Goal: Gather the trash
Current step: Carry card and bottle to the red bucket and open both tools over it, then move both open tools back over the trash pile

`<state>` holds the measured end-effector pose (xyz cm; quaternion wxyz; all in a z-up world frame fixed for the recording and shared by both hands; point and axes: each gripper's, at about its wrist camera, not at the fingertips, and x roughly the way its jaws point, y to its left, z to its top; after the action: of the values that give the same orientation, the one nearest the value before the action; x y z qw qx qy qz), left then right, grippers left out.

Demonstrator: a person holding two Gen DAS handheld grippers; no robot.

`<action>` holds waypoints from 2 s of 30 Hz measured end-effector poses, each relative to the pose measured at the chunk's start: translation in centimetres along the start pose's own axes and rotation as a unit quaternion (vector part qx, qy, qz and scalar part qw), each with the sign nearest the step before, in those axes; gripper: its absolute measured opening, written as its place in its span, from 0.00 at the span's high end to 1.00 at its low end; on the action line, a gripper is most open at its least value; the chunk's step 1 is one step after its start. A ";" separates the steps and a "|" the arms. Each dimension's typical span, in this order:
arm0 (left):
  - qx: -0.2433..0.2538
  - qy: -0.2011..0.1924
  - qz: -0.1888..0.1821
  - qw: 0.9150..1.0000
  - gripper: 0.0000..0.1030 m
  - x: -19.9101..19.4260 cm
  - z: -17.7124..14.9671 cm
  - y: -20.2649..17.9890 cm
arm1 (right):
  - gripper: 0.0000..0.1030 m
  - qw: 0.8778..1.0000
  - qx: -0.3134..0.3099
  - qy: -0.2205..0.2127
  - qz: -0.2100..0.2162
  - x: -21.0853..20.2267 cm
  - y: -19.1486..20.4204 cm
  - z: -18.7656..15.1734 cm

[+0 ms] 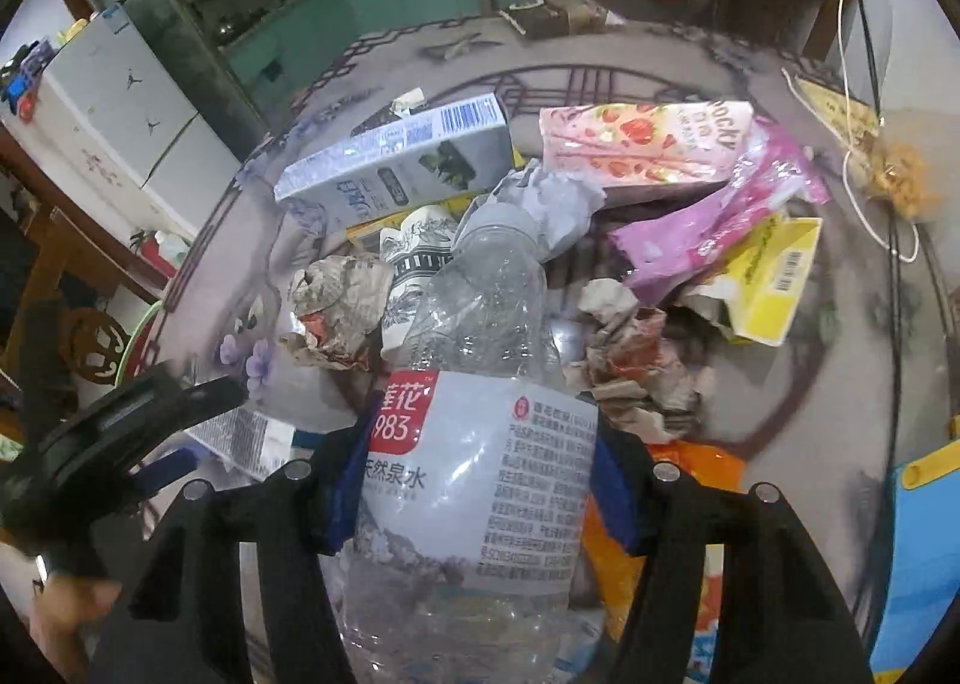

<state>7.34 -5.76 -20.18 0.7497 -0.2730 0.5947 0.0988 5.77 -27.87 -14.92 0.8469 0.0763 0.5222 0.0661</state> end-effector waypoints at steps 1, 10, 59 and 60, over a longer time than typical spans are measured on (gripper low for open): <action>0.000 0.008 -0.010 1.000 0.17 0.3 0.1 0.2 | 0.42 1.000 -0.001 -0.003 0.000 -0.2 0.3 -0.3; 0.092 -0.020 -0.064 0.994 0.64 -2.3 1.7 0.7 | 0.42 0.999 -0.007 -0.034 0.027 -3.1 1.9 1.0; 0.124 -0.155 0.024 0.980 0.32 -10.1 24.1 29.4 | 0.21 0.987 -0.082 0.082 0.116 12.2 37.0 5.3; 0.126 -0.156 0.016 0.980 0.32 -10.2 23.8 29.0 | 0.21 0.988 -0.080 0.077 0.110 11.7 36.4 5.2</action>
<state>10.83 32.68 -15.59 0.8600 -0.1477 0.4825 0.0767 14.51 9.75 -15.65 0.7950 0.0603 0.5674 0.2059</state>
